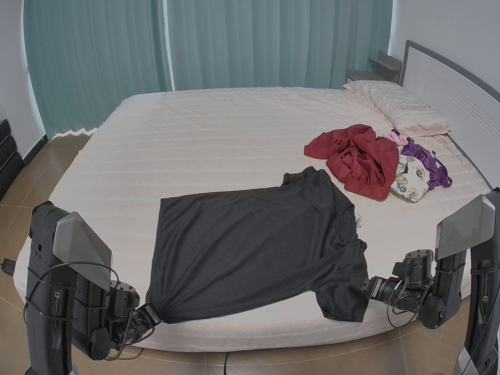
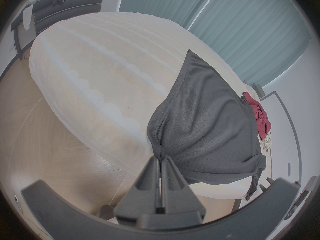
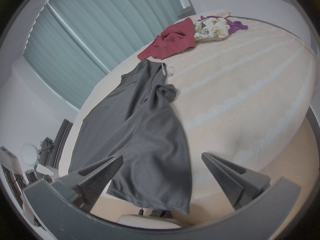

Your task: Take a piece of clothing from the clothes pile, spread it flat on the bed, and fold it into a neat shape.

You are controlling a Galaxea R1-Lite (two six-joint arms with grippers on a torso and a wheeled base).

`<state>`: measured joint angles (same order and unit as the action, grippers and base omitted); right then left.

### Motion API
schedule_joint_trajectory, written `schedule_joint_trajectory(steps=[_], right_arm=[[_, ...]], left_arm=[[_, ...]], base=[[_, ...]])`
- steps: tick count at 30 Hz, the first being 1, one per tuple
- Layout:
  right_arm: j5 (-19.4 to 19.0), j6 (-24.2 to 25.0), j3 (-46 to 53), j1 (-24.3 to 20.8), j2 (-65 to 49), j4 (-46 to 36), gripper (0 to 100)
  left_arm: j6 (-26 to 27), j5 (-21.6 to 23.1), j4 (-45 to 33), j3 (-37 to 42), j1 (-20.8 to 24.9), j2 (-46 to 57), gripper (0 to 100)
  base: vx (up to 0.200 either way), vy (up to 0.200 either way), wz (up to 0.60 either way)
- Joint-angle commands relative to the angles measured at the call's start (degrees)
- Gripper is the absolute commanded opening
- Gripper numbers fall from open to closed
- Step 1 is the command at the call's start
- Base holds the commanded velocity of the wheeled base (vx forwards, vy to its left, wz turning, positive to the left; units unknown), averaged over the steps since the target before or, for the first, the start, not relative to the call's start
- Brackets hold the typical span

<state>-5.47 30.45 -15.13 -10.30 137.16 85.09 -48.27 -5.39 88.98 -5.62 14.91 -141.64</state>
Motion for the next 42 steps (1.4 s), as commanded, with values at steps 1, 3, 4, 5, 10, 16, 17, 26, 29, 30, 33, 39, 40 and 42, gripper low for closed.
schedule_joint_trajectory(steps=[1, 3, 4, 5, 10, 16, 17, 26, 29, 30, 33, 39, 40, 42], right_arm=[[0.11, -0.31, 4.41, -2.62, 4.52, 3.85, 100], [0.11, -0.31, 5.02, -2.62, 4.44, 3.77, 100], [-0.06, -0.48, 6.08, -2.79, 4.44, 3.59, 100], [-0.33, -0.48, 6.34, -3.15, 4.44, 3.68, 100], [-0.33, -0.48, 5.37, -3.23, 4.52, 4.38, 100], [-0.33, -0.48, 2.65, -3.41, 4.0, 3.77, 100], [-0.33, -0.48, 2.3, -3.41, 4.08, 3.68, 0], [0.2, -0.48, -0.25, -2.44, 3.47, 3.77, 0], [0.2, -0.57, -1.39, -1.48, 2.5, 3.77, 0], [0.2, -0.83, -1.75, -1.21, 2.15, 3.68, 0], [0.11, -3.12, -3.15, 0.55, 1.1, 2.36, 0], [-0.59, -4.96, -4.21, 1.6, 0.22, -0.89, 0], [-0.59, -4.96, -4.38, 1.6, 0.39, -1.59, 0], [-0.59, -4.96, -5.35, 1.69, 0.83, -2.56, 0]], left_arm=[[0.02, 0.03, 1.02, -0.01, 0.03, -0.13, 0], [0.02, 0.03, 1.02, -0.01, 0.03, -0.13, 0], [0.02, 0.03, 1.02, -0.01, 0.03, -0.13, 0], [0.11, 0.03, 1.02, -0.01, 0.12, -0.13, 0], [0.11, 0.03, 1.02, -0.01, 0.12, -0.21, 0], [0.11, 0.03, 1.02, -0.01, 0.12, -0.21, 0], [0.11, 0.03, 1.02, -0.01, 0.12, -0.21, 0], [0.11, -0.06, 1.02, -0.01, 0.12, -0.21, 0], [0.11, -0.06, 1.02, -0.01, 0.12, -0.21, 0], [0.11, -0.06, 1.02, -0.01, 0.12, -0.21, 0], [0.11, -0.06, 1.02, -0.01, 0.12, -0.21, 0], [0.11, 0.03, 1.02, -0.01, 0.12, -0.21, 0], [0.11, 0.03, 1.02, -0.01, 0.12, -0.21, 0], [0.11, 0.03, 1.02, -0.01, 0.12, -0.21, 0]], base=[[0.0, 0.0, 0.0], [0.0, 0.0, 0.0], [0.0, 0.0, 0.0], [0.0, 0.0, 0.0], [0.0, 0.0, 0.0], [0.0, 0.0, 0.0], [0.0, 0.0, 0.0], [0.0, 0.0, 0.0], [0.0, 0.0, 0.0], [0.0, 0.0, 0.0], [0.0, 0.0, 0.0], [0.0, 0.0, 0.0], [0.0, 0.0, 0.0], [0.0, 0.0, 0.0]])
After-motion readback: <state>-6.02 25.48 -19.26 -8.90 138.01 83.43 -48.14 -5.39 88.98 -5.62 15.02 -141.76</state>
